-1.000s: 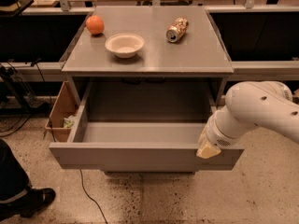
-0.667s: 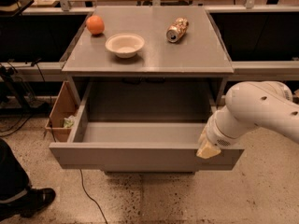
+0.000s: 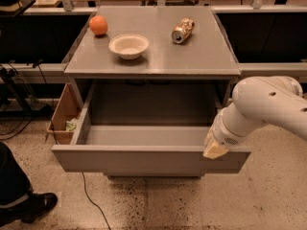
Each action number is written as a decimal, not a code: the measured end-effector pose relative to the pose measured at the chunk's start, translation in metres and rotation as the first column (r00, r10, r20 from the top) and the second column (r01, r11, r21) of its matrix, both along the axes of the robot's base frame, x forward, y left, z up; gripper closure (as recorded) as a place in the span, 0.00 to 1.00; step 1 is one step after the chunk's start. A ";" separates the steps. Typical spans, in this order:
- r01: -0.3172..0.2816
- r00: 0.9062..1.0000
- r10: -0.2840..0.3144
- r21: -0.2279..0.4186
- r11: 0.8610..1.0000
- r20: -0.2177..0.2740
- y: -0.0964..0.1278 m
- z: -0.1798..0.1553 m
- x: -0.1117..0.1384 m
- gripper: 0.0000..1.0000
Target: Open top drawer
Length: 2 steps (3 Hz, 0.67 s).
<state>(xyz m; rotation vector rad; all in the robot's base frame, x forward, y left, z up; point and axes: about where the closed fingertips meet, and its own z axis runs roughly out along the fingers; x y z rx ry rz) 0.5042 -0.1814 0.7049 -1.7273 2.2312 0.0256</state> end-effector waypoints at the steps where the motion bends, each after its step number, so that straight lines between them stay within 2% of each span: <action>1: 0.000 1.000 0.000 -0.002 1.000 0.002 0.000 0.001 0.001 0.54; 2: -0.002 1.000 0.002 -0.008 1.000 0.006 0.000 0.007 0.005 0.30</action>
Offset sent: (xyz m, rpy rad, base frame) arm 0.0618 -0.0050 0.1254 -0.0965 -0.0720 0.0238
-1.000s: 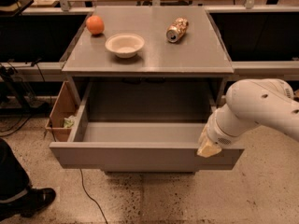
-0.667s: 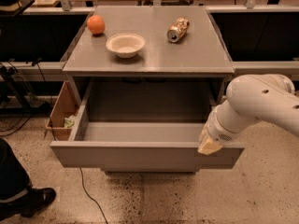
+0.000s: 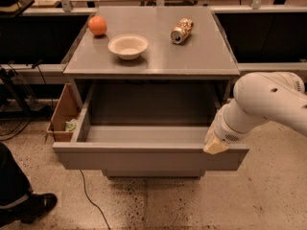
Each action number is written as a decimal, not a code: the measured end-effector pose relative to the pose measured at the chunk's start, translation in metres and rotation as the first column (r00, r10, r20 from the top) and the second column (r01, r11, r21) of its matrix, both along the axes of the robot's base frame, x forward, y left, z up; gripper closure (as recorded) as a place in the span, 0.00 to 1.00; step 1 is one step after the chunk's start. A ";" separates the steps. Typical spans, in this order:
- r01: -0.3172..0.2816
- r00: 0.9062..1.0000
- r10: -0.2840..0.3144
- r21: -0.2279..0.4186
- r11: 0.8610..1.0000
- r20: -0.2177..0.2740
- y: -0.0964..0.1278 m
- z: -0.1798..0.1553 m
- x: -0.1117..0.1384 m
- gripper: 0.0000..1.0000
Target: Open top drawer
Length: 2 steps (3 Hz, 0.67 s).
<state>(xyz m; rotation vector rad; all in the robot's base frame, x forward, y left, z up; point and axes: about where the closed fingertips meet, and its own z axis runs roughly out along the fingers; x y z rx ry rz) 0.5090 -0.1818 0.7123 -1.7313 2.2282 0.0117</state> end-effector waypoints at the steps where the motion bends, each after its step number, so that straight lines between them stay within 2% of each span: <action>1: -0.005 1.000 0.006 -0.026 1.000 0.020 -0.001 0.035 0.016 0.07; 2: -0.023 0.999 0.024 -0.039 0.999 0.049 0.007 0.079 0.043 0.18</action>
Offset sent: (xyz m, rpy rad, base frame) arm 0.0648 0.0081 0.1185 -0.0612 -0.0773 0.0340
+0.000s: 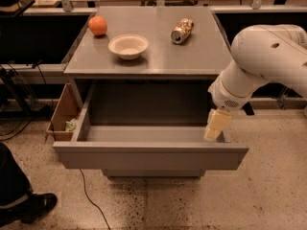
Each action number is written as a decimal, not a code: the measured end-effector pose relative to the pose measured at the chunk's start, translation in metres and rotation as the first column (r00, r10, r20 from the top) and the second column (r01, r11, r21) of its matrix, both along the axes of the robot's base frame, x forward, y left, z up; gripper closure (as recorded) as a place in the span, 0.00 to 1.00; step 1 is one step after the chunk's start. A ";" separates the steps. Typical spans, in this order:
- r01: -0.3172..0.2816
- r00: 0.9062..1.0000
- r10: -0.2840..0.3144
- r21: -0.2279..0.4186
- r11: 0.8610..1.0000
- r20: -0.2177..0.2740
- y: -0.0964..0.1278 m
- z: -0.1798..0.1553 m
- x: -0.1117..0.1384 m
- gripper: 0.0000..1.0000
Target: Open top drawer
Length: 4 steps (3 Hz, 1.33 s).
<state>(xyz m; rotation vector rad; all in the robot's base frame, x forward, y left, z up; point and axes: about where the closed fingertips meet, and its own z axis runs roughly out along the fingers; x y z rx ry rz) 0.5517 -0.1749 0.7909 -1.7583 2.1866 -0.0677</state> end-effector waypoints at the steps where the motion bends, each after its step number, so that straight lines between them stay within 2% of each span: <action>1: -0.009 1.000 0.009 0.018 1.000 0.003 0.009 0.008 0.012 0.41; 2: 0.004 1.000 -0.003 0.106 0.994 -0.013 0.024 -0.014 0.013 0.64; 3: 0.041 0.999 -0.032 0.234 0.971 -0.041 0.041 -0.060 0.019 0.95; 4: 0.073 0.995 -0.049 0.291 0.954 -0.088 0.047 -0.091 0.022 1.00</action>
Offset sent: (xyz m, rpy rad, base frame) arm 0.0202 0.0466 -0.0434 0.2513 0.0026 -0.0306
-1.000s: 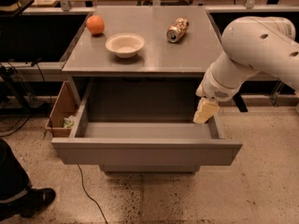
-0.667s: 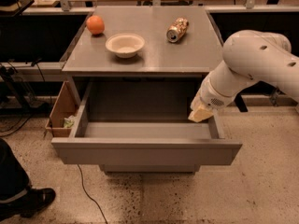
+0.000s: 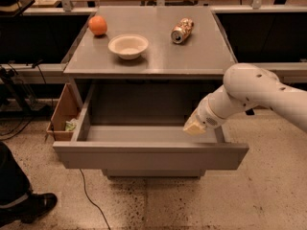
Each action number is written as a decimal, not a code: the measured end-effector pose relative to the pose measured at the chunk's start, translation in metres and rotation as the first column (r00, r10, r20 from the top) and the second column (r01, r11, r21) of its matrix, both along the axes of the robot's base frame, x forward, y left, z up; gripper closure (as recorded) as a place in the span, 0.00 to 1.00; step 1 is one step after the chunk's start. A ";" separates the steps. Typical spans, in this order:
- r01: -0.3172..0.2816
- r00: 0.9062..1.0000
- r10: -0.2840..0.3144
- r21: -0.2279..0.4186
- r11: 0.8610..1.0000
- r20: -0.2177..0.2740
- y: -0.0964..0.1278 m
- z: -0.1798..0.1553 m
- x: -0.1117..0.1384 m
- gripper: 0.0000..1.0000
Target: Open top drawer
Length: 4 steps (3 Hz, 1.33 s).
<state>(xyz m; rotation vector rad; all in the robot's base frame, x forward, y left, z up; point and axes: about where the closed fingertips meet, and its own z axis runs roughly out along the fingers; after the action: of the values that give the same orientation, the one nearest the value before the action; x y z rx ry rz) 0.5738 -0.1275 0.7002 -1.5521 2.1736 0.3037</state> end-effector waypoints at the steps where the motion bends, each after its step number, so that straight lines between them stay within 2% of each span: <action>1: -0.001 1.000 0.001 0.000 1.000 0.001 0.000 0.000 0.000 1.00; 2: 0.008 0.996 -0.009 -0.013 1.000 -0.087 -0.012 -0.026 -0.015 1.00; 3: 0.016 0.990 -0.020 -0.032 0.999 -0.141 -0.026 -0.037 -0.027 1.00; 4: 0.014 0.978 -0.030 -0.077 0.997 -0.205 -0.047 -0.045 -0.048 1.00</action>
Offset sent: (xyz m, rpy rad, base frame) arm -0.0362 -0.0326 -0.0609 -0.0313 0.2142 -0.0281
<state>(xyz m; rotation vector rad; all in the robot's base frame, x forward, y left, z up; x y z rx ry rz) 0.5261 -0.1742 0.6553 -1.5979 2.3841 0.3957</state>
